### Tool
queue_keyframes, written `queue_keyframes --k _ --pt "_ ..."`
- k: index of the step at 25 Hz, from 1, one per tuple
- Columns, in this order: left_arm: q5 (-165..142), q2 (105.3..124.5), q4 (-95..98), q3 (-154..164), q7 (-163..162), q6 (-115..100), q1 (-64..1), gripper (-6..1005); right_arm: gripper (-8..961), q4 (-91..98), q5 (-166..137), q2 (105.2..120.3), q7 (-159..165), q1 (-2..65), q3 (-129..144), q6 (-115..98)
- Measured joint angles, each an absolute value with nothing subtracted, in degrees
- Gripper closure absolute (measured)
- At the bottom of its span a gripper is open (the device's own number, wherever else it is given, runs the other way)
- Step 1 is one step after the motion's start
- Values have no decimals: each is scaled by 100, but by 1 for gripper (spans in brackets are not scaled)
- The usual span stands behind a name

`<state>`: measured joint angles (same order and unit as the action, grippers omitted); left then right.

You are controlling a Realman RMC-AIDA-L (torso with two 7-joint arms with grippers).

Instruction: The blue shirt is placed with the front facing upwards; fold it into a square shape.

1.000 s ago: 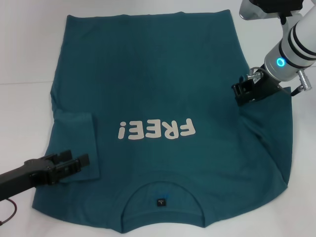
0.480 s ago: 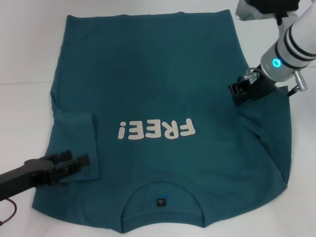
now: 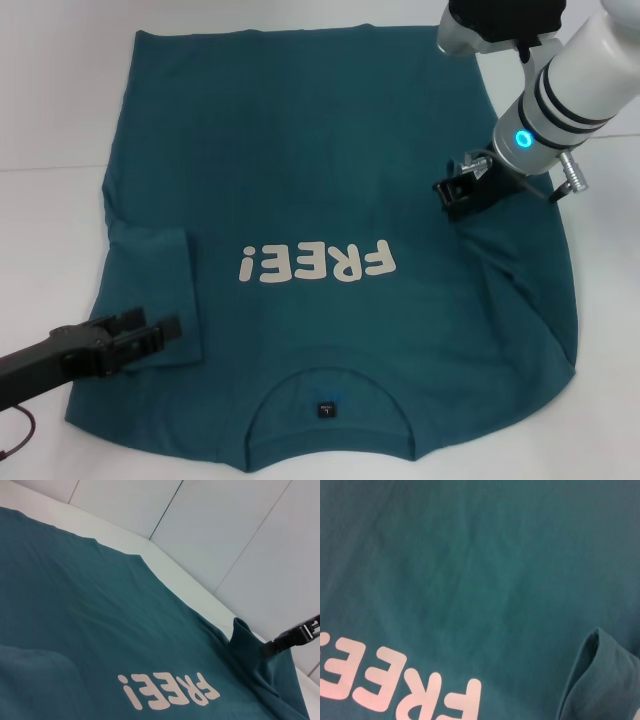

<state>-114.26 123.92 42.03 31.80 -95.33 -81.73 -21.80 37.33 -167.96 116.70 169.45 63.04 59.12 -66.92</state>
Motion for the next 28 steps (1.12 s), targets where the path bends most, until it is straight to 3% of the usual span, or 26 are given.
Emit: queue_keyframes --k 18,28 --pt "-11426 12392 4139 3178 -9520 -8108 -2179 248 826 3638 -16787 11723 16889 6344 5915 -6652" --pt "-11426 12392 4139 3173 -9518 -8064 -2186 249 419 3782 -16738 11801 16695 6377 5915 -6690"
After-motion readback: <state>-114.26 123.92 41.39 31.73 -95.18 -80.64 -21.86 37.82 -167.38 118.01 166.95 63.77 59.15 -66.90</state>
